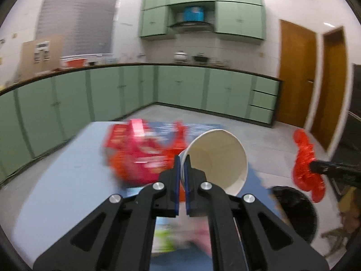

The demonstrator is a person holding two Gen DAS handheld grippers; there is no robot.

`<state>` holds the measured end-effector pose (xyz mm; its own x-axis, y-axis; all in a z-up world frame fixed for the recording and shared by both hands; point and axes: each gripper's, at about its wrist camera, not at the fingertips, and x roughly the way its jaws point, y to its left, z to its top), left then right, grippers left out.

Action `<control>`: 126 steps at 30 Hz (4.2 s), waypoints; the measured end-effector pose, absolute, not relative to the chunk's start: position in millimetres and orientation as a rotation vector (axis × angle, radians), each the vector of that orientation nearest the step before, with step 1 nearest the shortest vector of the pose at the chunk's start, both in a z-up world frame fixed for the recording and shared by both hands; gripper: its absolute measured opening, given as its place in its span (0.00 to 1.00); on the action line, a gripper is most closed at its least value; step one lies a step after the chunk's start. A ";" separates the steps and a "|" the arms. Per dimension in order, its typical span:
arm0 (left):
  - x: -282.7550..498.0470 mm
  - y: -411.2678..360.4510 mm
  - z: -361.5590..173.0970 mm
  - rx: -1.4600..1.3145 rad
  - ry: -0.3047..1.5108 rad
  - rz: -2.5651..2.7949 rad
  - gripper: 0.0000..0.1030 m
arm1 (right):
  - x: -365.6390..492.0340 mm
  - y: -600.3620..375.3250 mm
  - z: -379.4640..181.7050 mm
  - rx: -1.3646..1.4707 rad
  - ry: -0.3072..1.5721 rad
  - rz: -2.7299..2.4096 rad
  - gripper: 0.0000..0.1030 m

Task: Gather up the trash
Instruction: 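Carry both items to the black bin and open both grippers to drop them, then grasp the milk carton with the left gripper while the right grasps the pink sticker card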

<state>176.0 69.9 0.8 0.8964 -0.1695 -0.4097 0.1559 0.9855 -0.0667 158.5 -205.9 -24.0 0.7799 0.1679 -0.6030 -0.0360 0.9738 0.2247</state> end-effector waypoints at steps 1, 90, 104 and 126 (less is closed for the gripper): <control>178.0 50.3 -0.7 -0.037 0.439 -0.214 0.03 | 155.8 -220.6 -29.4 0.216 0.681 0.077 0.28; 147.2 158.7 -54.3 -0.044 0.572 0.160 0.61 | 160.2 -37.2 -107.0 0.191 0.778 0.125 0.49; 148.6 144.7 -60.9 -0.032 0.589 0.115 0.61 | 159.5 -51.7 -83.3 0.201 0.682 0.126 0.01; 178.9 102.4 -86.5 -0.003 0.632 0.097 0.49 | 157.9 -97.5 -89.5 0.237 0.678 0.056 0.01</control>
